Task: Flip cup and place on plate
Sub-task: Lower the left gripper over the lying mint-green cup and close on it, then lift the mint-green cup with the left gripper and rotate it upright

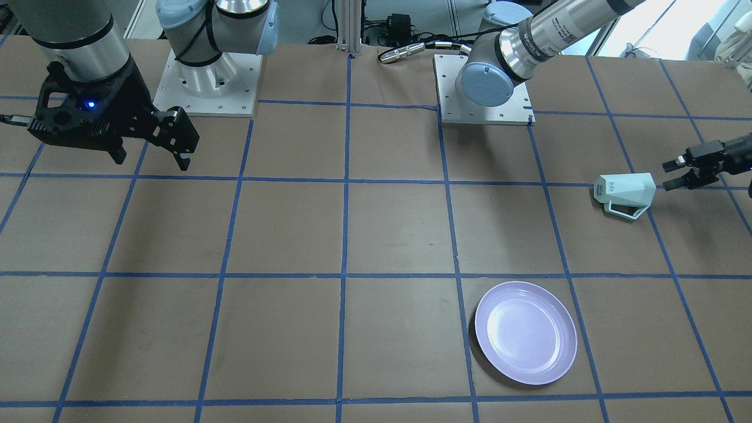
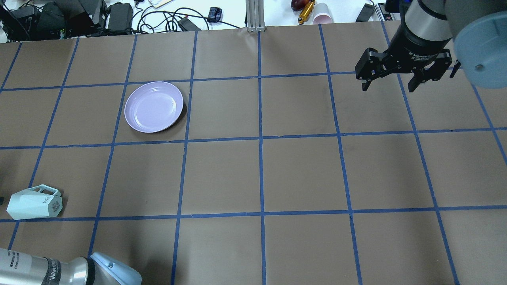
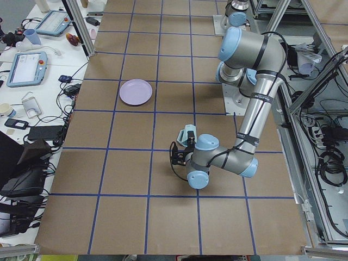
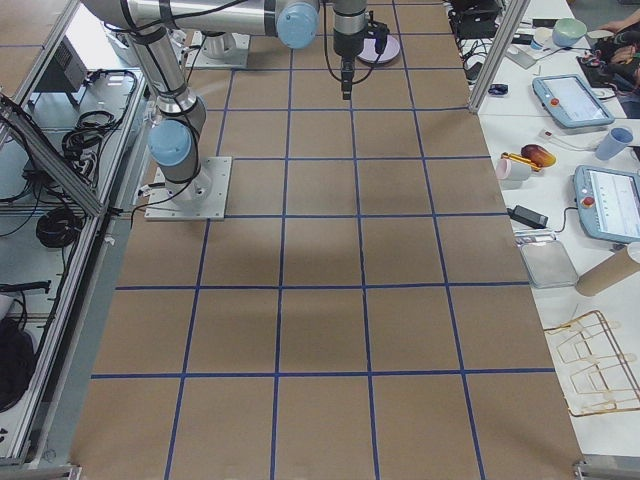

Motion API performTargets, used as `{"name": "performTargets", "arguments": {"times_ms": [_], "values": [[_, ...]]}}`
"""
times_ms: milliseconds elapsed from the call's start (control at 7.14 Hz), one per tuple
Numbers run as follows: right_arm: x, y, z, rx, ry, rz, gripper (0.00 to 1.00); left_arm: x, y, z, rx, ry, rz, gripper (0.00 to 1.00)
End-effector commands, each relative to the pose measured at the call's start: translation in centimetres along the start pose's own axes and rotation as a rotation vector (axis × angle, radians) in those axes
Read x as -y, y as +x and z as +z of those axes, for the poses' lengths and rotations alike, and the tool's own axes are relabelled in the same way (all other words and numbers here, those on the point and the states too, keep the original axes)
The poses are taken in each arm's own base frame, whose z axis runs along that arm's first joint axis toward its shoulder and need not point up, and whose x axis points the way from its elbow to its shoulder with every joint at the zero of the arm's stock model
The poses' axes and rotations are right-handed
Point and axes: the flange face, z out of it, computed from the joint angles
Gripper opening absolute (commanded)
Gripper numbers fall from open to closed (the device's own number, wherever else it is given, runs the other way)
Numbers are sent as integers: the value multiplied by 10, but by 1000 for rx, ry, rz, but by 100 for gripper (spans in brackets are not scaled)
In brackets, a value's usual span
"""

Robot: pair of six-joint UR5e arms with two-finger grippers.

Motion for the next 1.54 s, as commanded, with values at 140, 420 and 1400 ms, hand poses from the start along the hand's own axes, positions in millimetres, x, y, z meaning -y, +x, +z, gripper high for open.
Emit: {"name": "performTargets", "arguments": {"times_ms": [140, 420, 1400], "values": [[0, 0, -1, 0, 1, 0, 100, -4, -24, 18, -61, -45, 95, 100], [0, 0, -1, 0, 1, 0, 100, -7, -28, 28, -121, -57, 78, 100], [0, 0, 0, 0, 0, 0, 100, 2, -47, 66, -223, -108, 63, 100]]}}
